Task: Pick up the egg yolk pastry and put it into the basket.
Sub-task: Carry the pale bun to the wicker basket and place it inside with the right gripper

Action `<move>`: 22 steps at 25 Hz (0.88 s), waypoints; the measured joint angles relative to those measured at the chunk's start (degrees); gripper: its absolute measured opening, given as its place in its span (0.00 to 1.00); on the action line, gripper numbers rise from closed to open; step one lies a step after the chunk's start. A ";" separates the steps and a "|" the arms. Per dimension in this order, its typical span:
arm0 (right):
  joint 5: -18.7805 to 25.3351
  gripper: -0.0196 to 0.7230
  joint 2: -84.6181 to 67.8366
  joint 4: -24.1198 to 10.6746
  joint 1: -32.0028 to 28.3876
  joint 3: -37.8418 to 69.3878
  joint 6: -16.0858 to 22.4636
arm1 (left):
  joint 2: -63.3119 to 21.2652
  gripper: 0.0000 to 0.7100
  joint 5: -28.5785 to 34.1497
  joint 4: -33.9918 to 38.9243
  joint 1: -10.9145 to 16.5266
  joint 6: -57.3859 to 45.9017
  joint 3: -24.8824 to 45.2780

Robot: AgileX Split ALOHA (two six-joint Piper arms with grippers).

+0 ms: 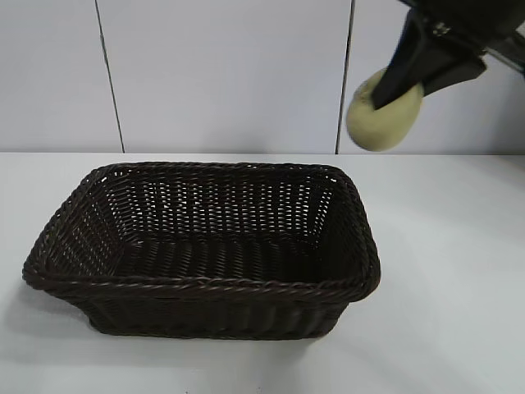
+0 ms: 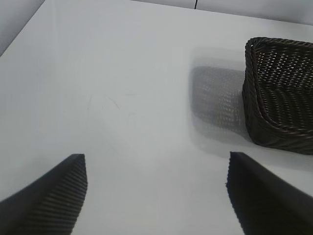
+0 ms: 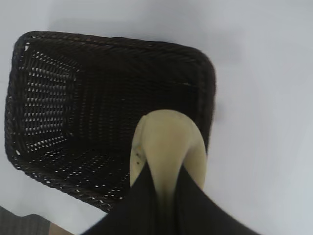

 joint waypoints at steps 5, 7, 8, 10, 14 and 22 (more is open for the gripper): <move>-4.88 0.06 4.57 0.62 6.09 0.00 0.00 | 0.00 0.80 0.00 -0.30 0.00 0.00 0.00; -6.83 0.06 6.13 0.78 7.57 0.00 0.00 | 0.00 0.80 0.00 -0.30 0.00 0.00 0.00; -7.54 0.06 7.02 1.00 7.85 0.00 0.00 | 0.00 0.80 0.00 -0.30 0.00 0.00 0.00; -9.03 0.06 8.17 1.34 8.03 0.00 0.00 | 0.00 0.80 0.00 -0.30 0.00 0.00 0.00; -11.02 0.06 9.74 1.39 8.03 0.00 0.00 | 0.00 0.80 0.00 -0.30 0.00 0.00 0.00; -13.60 0.06 12.85 1.39 8.03 0.00 0.00 | 0.00 0.80 0.00 -0.30 0.00 0.00 0.00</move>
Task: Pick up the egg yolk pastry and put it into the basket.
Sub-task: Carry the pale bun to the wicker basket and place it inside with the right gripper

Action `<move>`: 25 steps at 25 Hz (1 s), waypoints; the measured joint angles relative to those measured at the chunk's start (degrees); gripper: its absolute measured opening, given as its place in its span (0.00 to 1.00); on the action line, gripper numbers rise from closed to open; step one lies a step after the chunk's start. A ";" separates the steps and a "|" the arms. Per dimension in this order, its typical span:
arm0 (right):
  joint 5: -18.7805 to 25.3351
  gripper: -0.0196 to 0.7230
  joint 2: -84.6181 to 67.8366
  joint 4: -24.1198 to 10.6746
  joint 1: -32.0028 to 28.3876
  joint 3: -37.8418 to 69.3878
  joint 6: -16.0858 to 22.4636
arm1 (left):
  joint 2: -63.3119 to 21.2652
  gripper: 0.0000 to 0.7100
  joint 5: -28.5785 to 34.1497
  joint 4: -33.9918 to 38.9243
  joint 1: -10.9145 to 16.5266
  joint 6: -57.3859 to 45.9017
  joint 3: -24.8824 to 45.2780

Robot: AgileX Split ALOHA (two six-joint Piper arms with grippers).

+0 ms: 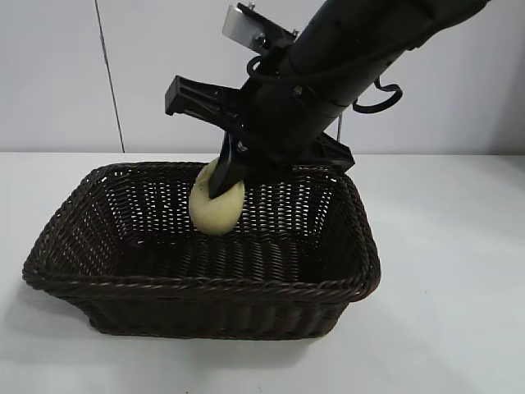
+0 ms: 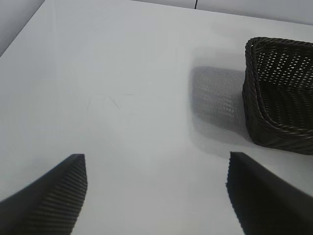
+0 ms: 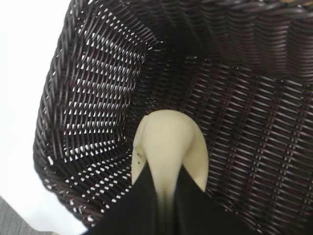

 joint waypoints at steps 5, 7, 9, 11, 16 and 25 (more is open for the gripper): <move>0.39 0.27 0.43 0.00 0.00 0.00 0.00 | 0.00 0.80 0.00 0.00 0.00 0.00 0.00; 0.87 0.44 0.43 0.00 0.00 0.00 0.00 | 0.00 0.80 0.00 0.00 0.00 0.00 0.00; 1.33 0.61 0.43 0.00 0.00 0.00 0.00 | 0.00 0.80 0.00 0.00 0.00 0.00 0.00; 1.47 0.68 0.43 0.00 0.00 0.00 0.07 | 0.00 0.80 0.00 0.00 0.00 0.00 0.00; 2.41 0.72 0.43 0.06 0.00 0.00 1.22 | 0.00 0.80 0.00 0.00 0.00 0.00 0.00; 11.74 0.72 0.43 -0.57 0.00 -8.72 1.73 | 0.00 0.80 0.00 0.00 0.00 0.00 0.00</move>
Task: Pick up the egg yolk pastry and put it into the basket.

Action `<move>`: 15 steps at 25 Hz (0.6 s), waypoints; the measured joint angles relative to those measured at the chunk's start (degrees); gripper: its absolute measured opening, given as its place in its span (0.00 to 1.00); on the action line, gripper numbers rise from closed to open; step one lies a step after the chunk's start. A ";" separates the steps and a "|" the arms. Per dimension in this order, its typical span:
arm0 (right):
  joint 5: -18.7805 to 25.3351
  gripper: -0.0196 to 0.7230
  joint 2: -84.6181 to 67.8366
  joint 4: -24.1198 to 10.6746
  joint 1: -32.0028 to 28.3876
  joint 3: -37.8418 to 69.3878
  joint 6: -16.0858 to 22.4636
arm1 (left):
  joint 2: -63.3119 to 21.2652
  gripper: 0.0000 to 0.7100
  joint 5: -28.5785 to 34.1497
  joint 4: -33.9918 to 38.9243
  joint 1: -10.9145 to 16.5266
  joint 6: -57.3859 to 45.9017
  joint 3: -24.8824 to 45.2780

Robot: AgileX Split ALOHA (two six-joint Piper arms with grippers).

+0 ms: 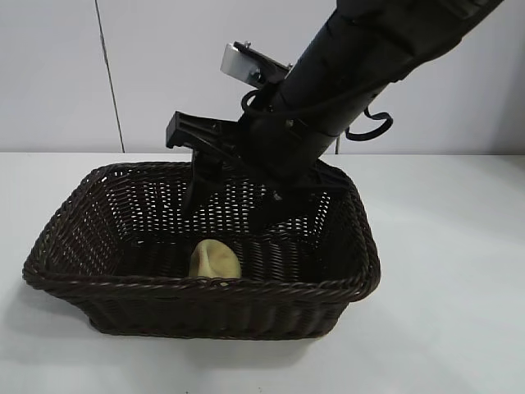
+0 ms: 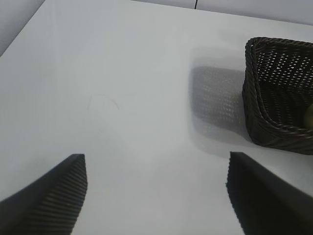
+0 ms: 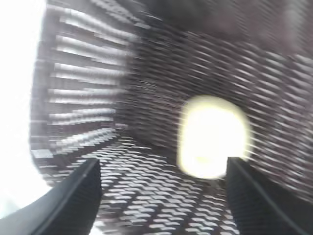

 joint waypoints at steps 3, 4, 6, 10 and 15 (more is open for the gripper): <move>3.18 0.72 0.00 -1.40 0.00 -4.81 0.05 | 0.00 0.80 0.00 0.00 0.00 0.00 0.00; 4.07 0.72 0.00 -1.96 0.00 -6.36 0.31 | 0.00 0.80 0.00 0.00 0.00 0.00 0.00; 5.98 0.72 0.00 -4.20 0.00 -8.80 1.71 | 0.00 0.80 0.00 0.00 0.00 0.00 0.00; 10.26 0.72 0.00 -11.92 -0.17 -12.01 6.93 | 0.00 0.80 0.00 0.00 0.00 0.00 0.00; 15.23 0.72 0.00 -24.82 -1.46 -12.77 12.81 | 0.00 0.80 0.00 0.00 0.00 0.00 0.00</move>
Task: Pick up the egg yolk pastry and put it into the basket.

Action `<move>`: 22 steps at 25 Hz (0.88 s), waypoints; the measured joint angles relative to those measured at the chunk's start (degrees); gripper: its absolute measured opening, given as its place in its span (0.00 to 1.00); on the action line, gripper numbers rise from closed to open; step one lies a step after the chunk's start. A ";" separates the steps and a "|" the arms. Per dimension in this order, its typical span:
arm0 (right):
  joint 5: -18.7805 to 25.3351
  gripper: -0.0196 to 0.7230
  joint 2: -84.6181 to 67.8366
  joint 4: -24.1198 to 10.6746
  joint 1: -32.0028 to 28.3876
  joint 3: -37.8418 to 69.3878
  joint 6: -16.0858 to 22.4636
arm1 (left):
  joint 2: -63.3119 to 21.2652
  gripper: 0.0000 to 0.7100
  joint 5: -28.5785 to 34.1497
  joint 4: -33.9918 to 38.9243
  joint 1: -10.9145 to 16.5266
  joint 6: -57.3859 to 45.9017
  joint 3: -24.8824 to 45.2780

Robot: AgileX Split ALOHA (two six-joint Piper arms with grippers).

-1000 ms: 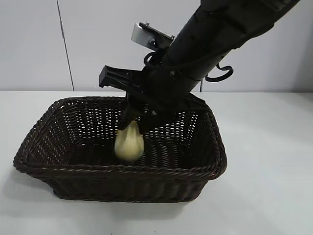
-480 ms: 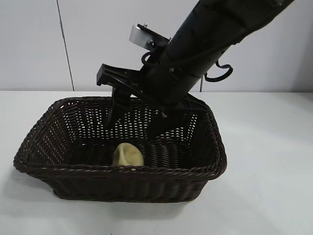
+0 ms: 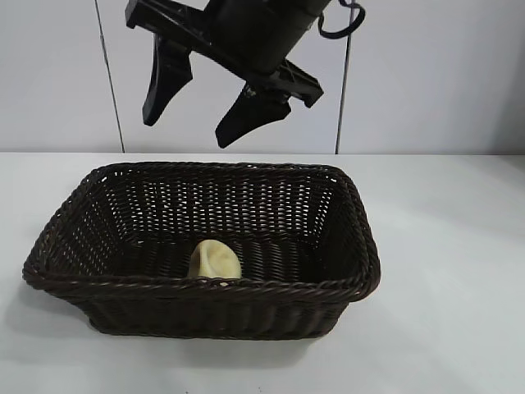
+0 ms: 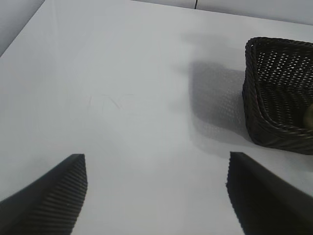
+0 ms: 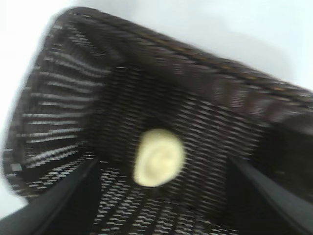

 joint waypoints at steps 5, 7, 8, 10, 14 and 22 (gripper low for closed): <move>3.66 0.72 0.00 -6.24 -4.17 0.00 2.75 | 0.00 0.80 0.00 0.00 0.00 0.00 0.00; 4.77 0.72 0.00 -6.90 -7.01 0.00 3.06 | 0.00 0.80 0.00 0.00 0.00 0.00 0.00; 5.23 0.72 0.00 -7.03 -8.60 0.00 3.21 | 0.00 0.80 0.00 0.00 0.00 0.00 0.00; 6.03 0.72 0.00 -7.04 -11.76 0.00 3.25 | 0.00 0.80 0.00 0.00 0.00 0.00 0.00; 8.20 0.72 0.00 -7.23 -18.43 0.00 2.56 | 0.00 0.80 0.00 0.00 0.00 0.00 0.00; 14.11 0.72 0.00 -9.82 -28.55 0.00 0.86 | 0.00 0.80 0.00 0.00 0.00 0.00 0.00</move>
